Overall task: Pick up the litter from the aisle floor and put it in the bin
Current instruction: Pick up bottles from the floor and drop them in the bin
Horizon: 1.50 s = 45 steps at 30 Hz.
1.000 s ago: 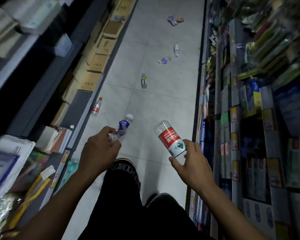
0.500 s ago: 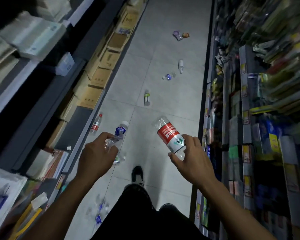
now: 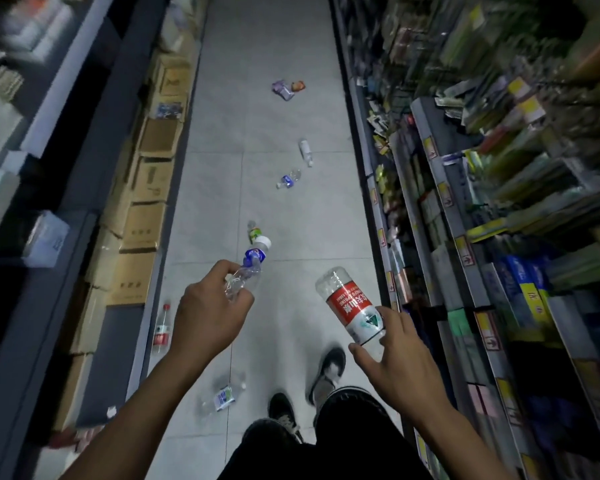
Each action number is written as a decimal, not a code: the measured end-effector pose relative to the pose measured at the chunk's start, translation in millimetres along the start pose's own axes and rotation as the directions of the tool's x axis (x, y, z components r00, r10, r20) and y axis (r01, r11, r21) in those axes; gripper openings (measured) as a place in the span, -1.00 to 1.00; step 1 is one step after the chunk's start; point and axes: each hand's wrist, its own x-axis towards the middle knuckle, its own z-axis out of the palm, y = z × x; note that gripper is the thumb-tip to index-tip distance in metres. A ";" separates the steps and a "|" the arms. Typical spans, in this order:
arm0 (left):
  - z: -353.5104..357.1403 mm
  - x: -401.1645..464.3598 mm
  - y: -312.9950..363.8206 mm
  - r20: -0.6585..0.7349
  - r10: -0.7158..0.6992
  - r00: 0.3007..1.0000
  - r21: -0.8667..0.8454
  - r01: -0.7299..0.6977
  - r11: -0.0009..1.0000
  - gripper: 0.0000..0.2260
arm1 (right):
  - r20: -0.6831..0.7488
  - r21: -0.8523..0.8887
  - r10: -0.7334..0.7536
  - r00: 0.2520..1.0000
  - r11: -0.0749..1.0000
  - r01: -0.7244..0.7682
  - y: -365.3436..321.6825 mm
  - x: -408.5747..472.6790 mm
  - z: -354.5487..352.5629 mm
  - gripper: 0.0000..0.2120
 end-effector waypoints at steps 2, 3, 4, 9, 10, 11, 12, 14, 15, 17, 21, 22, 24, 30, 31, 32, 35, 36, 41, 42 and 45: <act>8.1 29.2 17.7 0.014 0.024 1.000 -0.005 -0.024 1.000 -0.81 | -0.014 0.027 0.030 0.999 0.999 -0.030 6.1 20.9 -5.9 -0.38; 12.3 43.5 27.0 0.023 0.036 0.999 -0.006 -0.036 0.999 -0.80 | -0.017 0.035 0.042 0.999 0.999 -0.041 9.0 33.2 -9.2 -0.37; 16.7 57.8 36.6 0.030 0.050 0.998 0.000 -0.050 0.999 -0.81 | -0.019 0.042 0.051 0.999 0.998 -0.050 12.2 46.8 -12.4 -0.36; 34.2 121.2 80.0 0.035 0.075 0.997 0.047 -0.076 0.996 -0.83 | -0.012 0.067 0.053 0.999 0.996 -0.052 19.3 120.0 -35.9 -0.34; 36.7 132.6 87.1 0.042 0.066 0.997 0.048 -0.068 0.997 -0.83 | -0.016 0.071 0.051 0.999 0.996 -0.050 19.1 135.6 -41.8 -0.34; 38.5 142.6 93.1 0.044 0.058 0.997 0.047 -0.060 0.997 -0.83 | -0.023 0.076 0.043 0.999 0.996 -0.041 18.2 150.0 -47.2 -0.35; 41.3 154.9 99.8 0.038 0.054 0.998 0.044 -0.056 0.997 -0.83 | -0.030 0.081 0.028 0.999 0.996 -0.026 18.0 167.7 -53.2 -0.36; 45.7 176.2 110.7 0.015 0.045 0.999 0.031 -0.046 0.998 -0.79 | -0.028 0.070 -0.009 1.000 0.997 0.011 14.8 202.6 -63.7 -0.37; 47.0 186.0 115.9 0.002 0.037 0.999 0.018 -0.037 0.999 -0.74 | -0.021 0.059 -0.024 0.999 0.998 0.026 12.4 220.3 -68.7 -0.38; 48.3 203.8 122.6 -0.024 0.015 1.000 0.004 -0.015 1.000 -0.68 | -0.005 0.034 -0.058 0.998 0.998 0.058 6.0 254.5 -76.9 -0.40; 42.7 233.8 126.9 -0.057 -0.043 0.997 0.011 0.044 0.999 -0.67 | 0.012 0.006 -0.127 0.992 0.992 0.127 -17.4 316.4 -90.5 -0.40; 40.7 241.8 126.0 -0.063 -0.064 0.996 0.013 0.065 0.998 -0.71 | 0.020 0.001 -0.143 0.989 0.990 0.143 -24.2 331.8 -93.2 -0.40; 36.4 260.1 122.1 -0.087 -0.112 0.990 0.018 0.114 0.993 -0.79 | 0.031 -0.009 -0.175 0.984 0.984 0.176 -38.4 362.7 -97.8 -0.41; 27.4 334.7 105.2 -0.124 -0.196 0.973 0.014 0.199 0.980 -0.81 | 0.038 -0.040 -0.237 0.971 0.970 0.239 -82.7 457.4 -105.6 -0.42; 25.4 351.0 103.9 -0.125 -0.197 0.972 0.009 0.200 0.980 -0.81 | 0.038 -0.049 -0.238 0.971 0.970 0.239 -89.4 472.7 -106.8 -0.41; 23.1 367.8 104.0 -0.124 -0.196 0.973 0.003 0.198 0.980 -0.82 | 0.041 -0.057 -0.231 0.972 0.971 0.233 -95.7 487.1 -108.1 -0.41; 15.0 419.0 110.2 -0.130 -0.179 0.975 -0.015 0.179 0.984 -0.82 | 0.047 -0.061 -0.204 0.978 0.976 0.207 -113.7 523.7 -114.0 -0.39; 12.4 436.4 113.4 -0.127 -0.170 0.977 -0.016 0.170 0.985 -0.82 | 0.046 -0.059 -0.196 0.980 0.978 0.198 -118.6 534.5 -116.1 -0.39; 4.0 524.4 133.3 -0.076 -0.098 0.992 -0.002 0.099 0.995 -0.82 | 0.031 -0.044 -0.134 0.991 0.990 0.135 -132.0 585.2 -122.1 -0.38; 3.9 541.2 138.5 -0.068 -0.085 0.994 0.007 0.086 0.996 -0.82 | 0.020 -0.039 -0.114 0.993 0.993 0.114 -133.0 594.4 -123.1 -0.37; 5.6 589.3 155.8 -0.046 -0.041 0.998 0.024 0.043 0.999 -0.83 | 0.000 -0.016 -0.053 0.999 0.998 0.053 -133.0 620.5 -127.4 -0.36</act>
